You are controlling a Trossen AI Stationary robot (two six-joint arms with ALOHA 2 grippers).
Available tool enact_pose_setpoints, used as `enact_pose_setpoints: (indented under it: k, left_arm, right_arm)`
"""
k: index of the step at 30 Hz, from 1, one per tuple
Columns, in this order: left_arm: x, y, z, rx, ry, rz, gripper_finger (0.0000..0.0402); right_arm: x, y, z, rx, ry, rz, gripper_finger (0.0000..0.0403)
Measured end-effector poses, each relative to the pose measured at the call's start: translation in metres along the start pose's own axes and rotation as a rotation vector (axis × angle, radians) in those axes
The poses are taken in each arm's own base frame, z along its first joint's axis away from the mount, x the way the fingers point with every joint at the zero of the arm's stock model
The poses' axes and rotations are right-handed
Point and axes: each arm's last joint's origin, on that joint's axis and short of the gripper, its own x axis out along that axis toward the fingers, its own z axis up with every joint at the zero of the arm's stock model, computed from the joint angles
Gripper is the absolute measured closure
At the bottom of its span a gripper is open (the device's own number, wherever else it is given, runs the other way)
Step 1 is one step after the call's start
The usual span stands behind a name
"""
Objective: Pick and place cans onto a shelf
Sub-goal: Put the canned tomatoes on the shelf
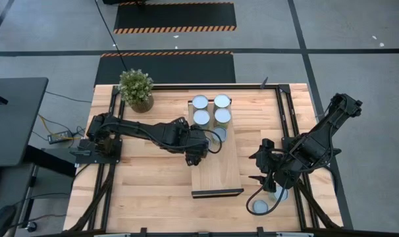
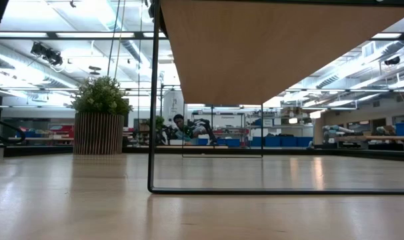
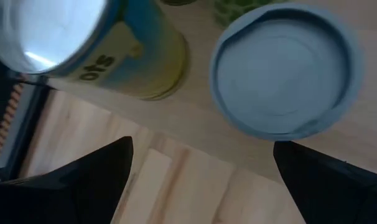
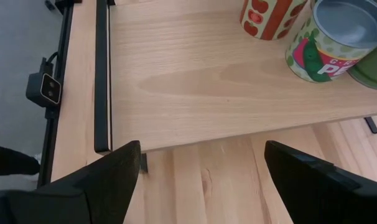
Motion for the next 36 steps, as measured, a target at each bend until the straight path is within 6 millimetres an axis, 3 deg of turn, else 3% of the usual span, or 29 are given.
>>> enact_pose_setpoints:
  k: [4, 10, 15, 18, 25, 31, 36]
  left_arm:
    - [0.000, 0.000, -0.001, -0.004, 0.014, -0.014, 0.0008]
    - [-0.009, -0.015, 0.002, 0.068, -0.025, -0.201, 0.0009]
    - [-0.016, -0.030, 0.005, 0.098, -0.190, -0.086, 0.0008]
    - [-0.013, -0.035, 0.003, 0.096, -0.204, -0.018, 0.0009]
    - [-0.017, -0.040, -0.002, 0.051, -0.191, -0.039, 0.0008]
    - [-0.037, -0.067, 0.003, 0.231, -0.348, -0.239, 0.0009]
    - [-0.025, -0.081, 0.011, 0.236, -0.382, -0.337, 0.0009]
  right_arm:
    - [0.000, 0.000, 0.000, 0.000, 0.000, 0.000, 0.0053]
    - [0.000, 0.000, 0.000, -0.001, 0.000, 0.000, 0.0053]
    - [0.000, 0.000, 0.000, 0.000, 0.000, 0.000, 0.0053]
    - [0.000, 0.000, 0.000, 0.007, 0.000, 0.001, 0.0053]
    - [0.000, 0.000, 0.000, 0.007, -0.001, 0.001, 0.0053]
    - [0.000, 0.000, 0.000, -0.009, -0.001, 0.002, 0.0053]
    - [0.000, 0.001, 0.000, -0.016, -0.004, 0.004, 0.0053]
